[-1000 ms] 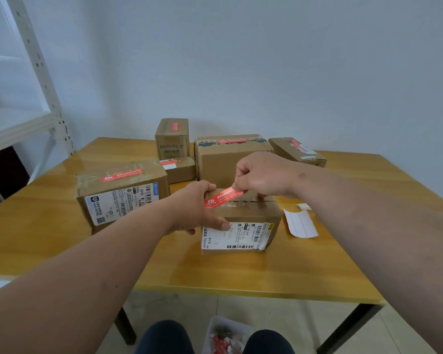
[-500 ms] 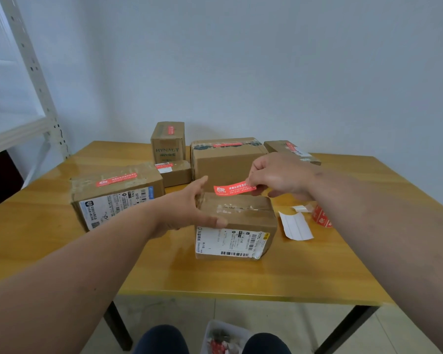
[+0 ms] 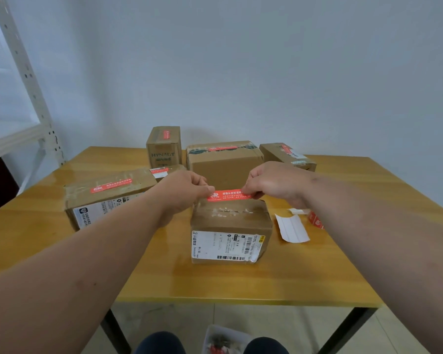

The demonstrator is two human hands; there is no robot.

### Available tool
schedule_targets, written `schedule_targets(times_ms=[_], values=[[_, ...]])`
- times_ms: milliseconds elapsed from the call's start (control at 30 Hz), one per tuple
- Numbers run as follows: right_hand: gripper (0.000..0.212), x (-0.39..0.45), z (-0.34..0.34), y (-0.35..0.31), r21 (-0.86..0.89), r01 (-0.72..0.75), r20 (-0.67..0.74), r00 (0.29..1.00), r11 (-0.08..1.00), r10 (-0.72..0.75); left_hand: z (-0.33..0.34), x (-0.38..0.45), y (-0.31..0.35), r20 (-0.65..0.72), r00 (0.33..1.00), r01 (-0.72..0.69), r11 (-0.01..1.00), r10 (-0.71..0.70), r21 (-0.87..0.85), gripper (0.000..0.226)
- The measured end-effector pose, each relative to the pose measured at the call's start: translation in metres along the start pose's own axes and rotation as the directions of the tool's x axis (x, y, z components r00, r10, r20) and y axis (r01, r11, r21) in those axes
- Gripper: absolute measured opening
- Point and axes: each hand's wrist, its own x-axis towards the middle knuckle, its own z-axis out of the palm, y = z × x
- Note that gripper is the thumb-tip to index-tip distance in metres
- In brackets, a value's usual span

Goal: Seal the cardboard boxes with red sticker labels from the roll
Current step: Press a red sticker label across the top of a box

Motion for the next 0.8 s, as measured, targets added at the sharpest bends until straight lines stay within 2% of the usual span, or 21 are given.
schedule_targets(times_ms=[167, 467, 800], values=[[0.028, -0.006, 0.004, 0.003, -0.143, -0.054, 0.010, 0.998, 0.988, 0.056, 0.005, 0.004, 0.008, 0.028, 1.000, -0.014, 0.980, 0.009, 0.199, 0.024], [0.017, 0.004, 0.015, 0.005, -0.336, -0.062, 0.003, 0.998, 0.940, 0.067, 0.011, 0.010, 0.011, 0.026, 0.996, -0.088, 0.857, 0.087, 0.508, 0.029], [0.018, 0.012, 0.017, 0.006, -0.393, -0.089, 0.017, 0.994, 0.915, 0.104, 0.015, 0.016, 0.007, 0.063, 0.995, -0.101, 0.768, 0.079, 0.633, 0.024]])
